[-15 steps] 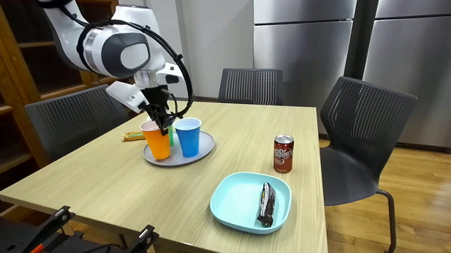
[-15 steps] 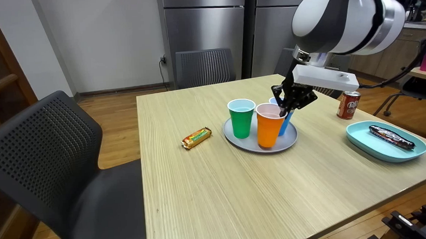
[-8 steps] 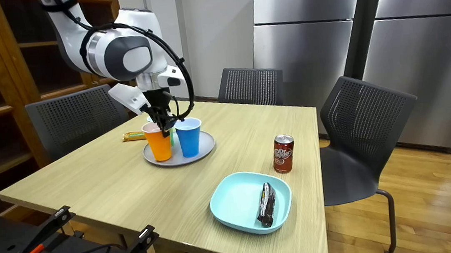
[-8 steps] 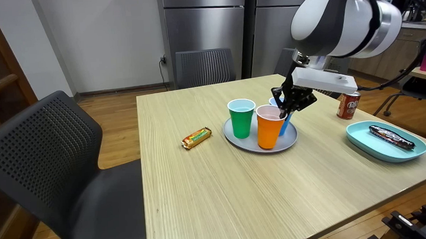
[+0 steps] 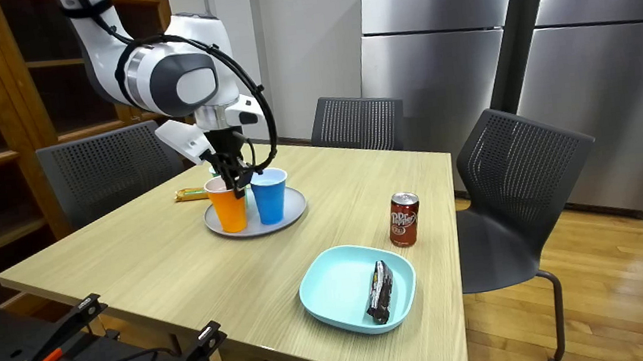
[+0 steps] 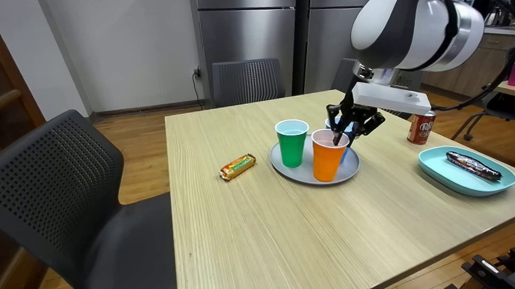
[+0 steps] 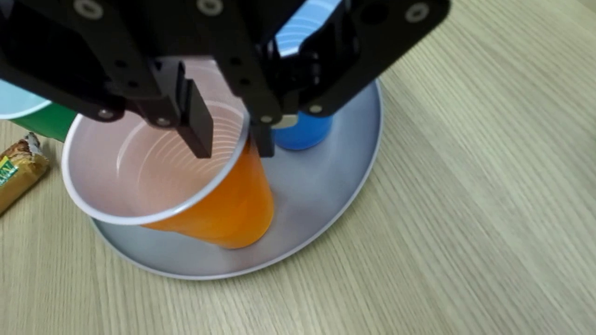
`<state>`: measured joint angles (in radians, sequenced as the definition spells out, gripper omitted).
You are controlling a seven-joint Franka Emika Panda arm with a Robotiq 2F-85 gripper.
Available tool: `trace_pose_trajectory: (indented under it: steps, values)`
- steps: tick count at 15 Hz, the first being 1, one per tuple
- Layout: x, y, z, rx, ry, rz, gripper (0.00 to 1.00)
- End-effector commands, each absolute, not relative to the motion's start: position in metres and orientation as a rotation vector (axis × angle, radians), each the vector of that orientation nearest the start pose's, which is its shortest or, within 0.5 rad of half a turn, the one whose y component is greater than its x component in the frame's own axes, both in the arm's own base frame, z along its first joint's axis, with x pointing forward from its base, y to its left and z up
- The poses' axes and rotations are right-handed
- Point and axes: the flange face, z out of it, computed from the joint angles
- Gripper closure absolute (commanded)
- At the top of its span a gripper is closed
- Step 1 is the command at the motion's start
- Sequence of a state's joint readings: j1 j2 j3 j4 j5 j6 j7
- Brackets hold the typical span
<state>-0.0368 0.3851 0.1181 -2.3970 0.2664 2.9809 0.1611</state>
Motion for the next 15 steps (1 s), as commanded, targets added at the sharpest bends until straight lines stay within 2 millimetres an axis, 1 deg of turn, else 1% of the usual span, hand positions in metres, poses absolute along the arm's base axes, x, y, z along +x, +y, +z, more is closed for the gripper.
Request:
trace_pose_trajectory:
  steps: [1, 4, 6, 9, 11, 15]
  values:
    - [0.513, 0.025, 0.182, -2.94, 0.515, -0.291, 0.37]
    - [0.507, 0.023, 0.191, -2.951, 0.511, -0.295, 0.14]
    - [0.503, 0.023, 0.198, -2.958, 0.502, -0.303, 0.01]
    - [0.496, 0.024, 0.212, -2.967, 0.486, -0.322, 0.0]
    - [0.488, 0.029, 0.224, -2.967, 0.451, -0.349, 0.0]
    - [0.472, 0.048, 0.251, -2.956, 0.385, -0.424, 0.0]
